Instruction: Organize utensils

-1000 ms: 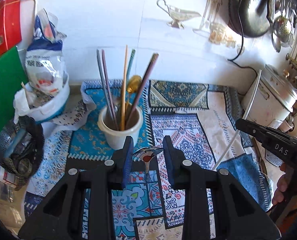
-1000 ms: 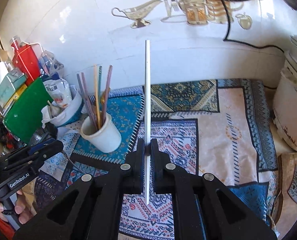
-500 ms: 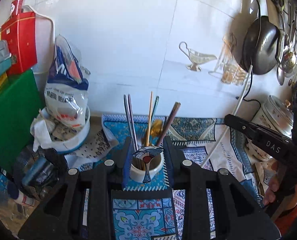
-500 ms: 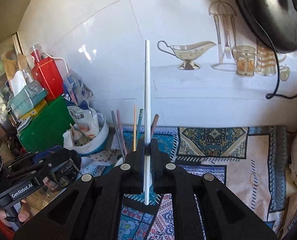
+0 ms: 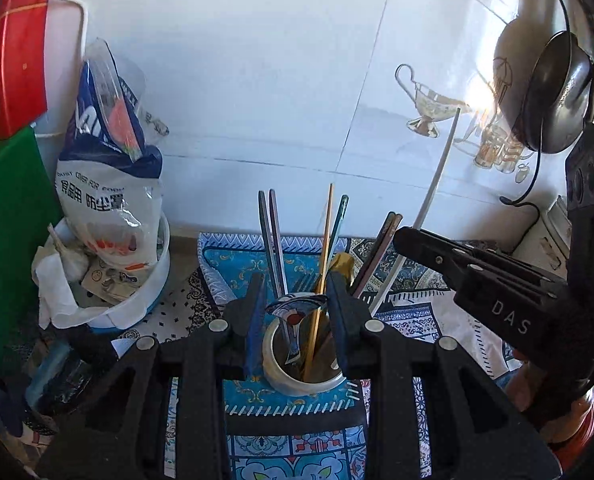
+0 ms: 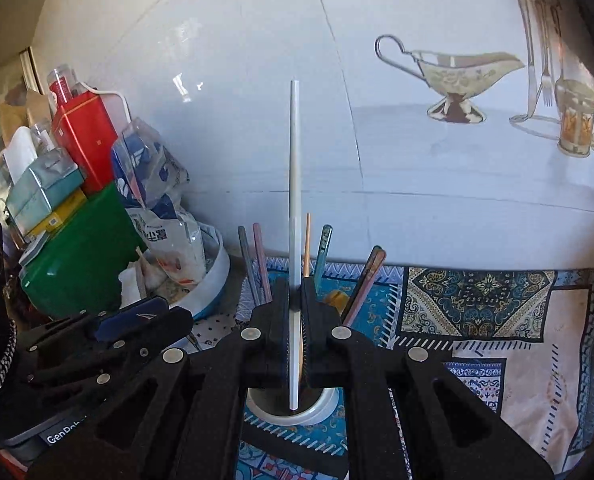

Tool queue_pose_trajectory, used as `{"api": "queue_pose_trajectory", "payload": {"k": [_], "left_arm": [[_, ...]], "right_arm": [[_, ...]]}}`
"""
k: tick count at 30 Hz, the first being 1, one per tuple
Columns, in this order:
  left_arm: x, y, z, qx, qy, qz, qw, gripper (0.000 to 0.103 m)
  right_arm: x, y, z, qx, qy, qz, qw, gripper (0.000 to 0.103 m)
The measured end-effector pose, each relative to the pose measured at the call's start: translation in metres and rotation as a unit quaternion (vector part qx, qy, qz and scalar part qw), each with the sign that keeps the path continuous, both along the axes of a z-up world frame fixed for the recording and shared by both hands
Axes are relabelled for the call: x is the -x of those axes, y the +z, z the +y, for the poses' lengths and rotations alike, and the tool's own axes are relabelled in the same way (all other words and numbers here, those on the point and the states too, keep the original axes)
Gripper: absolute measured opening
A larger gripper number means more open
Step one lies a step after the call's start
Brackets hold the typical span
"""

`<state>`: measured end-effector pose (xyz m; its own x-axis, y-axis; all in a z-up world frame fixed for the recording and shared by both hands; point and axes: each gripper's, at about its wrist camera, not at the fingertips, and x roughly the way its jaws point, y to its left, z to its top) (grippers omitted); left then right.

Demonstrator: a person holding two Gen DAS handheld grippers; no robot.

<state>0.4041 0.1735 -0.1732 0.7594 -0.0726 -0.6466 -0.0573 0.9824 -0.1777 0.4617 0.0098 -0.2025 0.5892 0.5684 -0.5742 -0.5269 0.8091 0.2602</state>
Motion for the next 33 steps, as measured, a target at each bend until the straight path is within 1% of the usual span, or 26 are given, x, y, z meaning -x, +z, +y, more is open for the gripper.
{"api": "queue_pose_trajectory", "payload": {"k": [6,9,13,15,16,17,19,22,24,28,33], "left_arm": [[-0.015,-0.033,0.008,0.02,-0.007,0.038,0.9991,0.029],[-0.018,-0.043,0.007,0.018,-0.011,0.05,0.9985,0.03],[-0.021,-0.048,0.004,0.007,-0.013,0.066,0.9977,0.03],[-0.017,-0.044,0.003,-0.001,-0.014,0.063,0.9979,0.03],[-0.016,-0.041,0.003,-0.003,-0.015,0.06,0.9981,0.03],[-0.012,-0.036,0.001,-0.004,-0.017,0.055,0.9983,0.03],[-0.004,-0.024,-0.001,-0.007,-0.019,0.047,0.9987,0.03],[0.013,-0.002,-0.005,-0.013,-0.014,0.028,0.9994,0.03],[0.031,0.017,-0.01,-0.014,-0.012,0.009,0.9998,0.03],[0.081,0.064,-0.026,-0.02,-0.006,-0.052,0.9985,0.03],[0.16,0.119,-0.06,-0.036,0.013,-0.135,0.9902,0.036]], "right_arm": [[-0.009,-0.036,0.01,0.033,0.002,0.037,0.999,0.005],[-0.009,-0.047,0.017,0.052,0.009,0.05,0.997,0.006],[-0.007,-0.05,0.019,0.07,0.005,0.06,0.996,0.007],[-0.003,-0.046,0.016,0.075,0.005,0.063,0.995,0.012],[-0.001,-0.043,0.014,0.076,0.004,0.062,0.995,0.016],[0.003,-0.038,0.011,0.075,0.004,0.057,0.996,0.018],[0.013,-0.026,0.004,0.07,0.002,0.042,0.997,0.018],[0.035,-0.001,-0.011,0.062,0.0,0.013,0.998,0.018],[0.053,0.019,-0.022,0.054,0.002,-0.007,0.999,0.018],[0.103,0.067,-0.048,0.028,0.006,-0.065,0.997,0.018],[0.177,0.12,-0.097,-0.018,0.005,-0.14,0.99,0.018]]}}
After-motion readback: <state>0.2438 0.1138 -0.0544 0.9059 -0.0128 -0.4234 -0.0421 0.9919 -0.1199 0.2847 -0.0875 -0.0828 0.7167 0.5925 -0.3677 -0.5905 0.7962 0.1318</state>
